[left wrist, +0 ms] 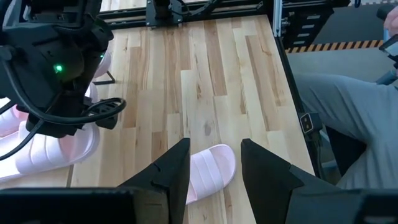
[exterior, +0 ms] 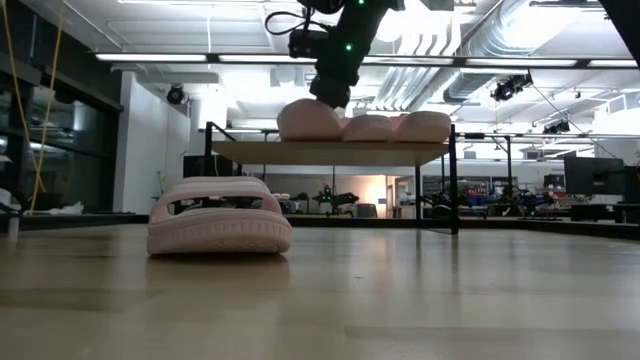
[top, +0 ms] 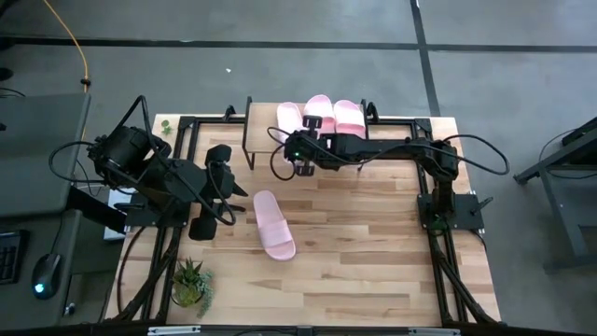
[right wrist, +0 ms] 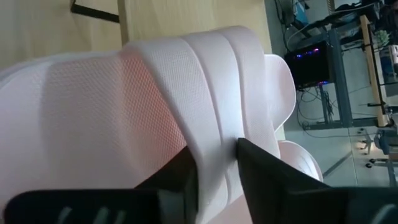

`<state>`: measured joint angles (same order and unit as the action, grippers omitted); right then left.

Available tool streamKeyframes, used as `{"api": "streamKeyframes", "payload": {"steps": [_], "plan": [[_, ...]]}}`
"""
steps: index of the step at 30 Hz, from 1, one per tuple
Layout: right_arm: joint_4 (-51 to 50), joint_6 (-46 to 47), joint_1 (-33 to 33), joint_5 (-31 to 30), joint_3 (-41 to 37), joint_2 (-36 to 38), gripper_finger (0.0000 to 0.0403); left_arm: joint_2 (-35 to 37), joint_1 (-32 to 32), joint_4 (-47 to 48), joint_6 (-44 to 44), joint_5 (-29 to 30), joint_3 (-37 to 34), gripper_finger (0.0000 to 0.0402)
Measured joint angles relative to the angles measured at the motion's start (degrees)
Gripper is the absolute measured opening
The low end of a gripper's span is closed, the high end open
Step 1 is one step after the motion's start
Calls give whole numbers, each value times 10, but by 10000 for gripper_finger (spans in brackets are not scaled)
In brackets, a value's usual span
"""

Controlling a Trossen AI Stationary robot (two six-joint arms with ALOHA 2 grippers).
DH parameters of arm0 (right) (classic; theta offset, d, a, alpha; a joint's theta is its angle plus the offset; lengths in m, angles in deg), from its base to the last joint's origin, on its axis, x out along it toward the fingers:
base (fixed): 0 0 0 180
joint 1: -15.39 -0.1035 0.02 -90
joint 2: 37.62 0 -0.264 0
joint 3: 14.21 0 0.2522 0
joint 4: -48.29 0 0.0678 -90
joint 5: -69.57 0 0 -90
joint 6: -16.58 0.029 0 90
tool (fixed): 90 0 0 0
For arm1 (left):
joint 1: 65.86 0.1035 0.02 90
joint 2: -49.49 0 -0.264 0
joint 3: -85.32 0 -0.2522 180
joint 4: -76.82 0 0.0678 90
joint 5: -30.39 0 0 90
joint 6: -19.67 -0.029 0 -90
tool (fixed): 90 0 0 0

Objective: Pick and place slides into the shelf
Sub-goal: Put the white slide on the shelf

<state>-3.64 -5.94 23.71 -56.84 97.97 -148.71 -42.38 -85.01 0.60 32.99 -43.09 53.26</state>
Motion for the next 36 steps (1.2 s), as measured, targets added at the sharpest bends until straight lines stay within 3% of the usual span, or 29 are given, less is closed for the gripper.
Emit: {"api": "streamKeyframes", "payload": {"steps": [12,18,36], "plan": [[-6,-9,-12,0,0,0,171,0,0,0,0,0,0,127],[-6,-11,-25,-38,0,0,199,0,0,0,0,0,0,127],[-5,0,-61,-50,1,0,209,0,0,0,0,0,0,127]]}}
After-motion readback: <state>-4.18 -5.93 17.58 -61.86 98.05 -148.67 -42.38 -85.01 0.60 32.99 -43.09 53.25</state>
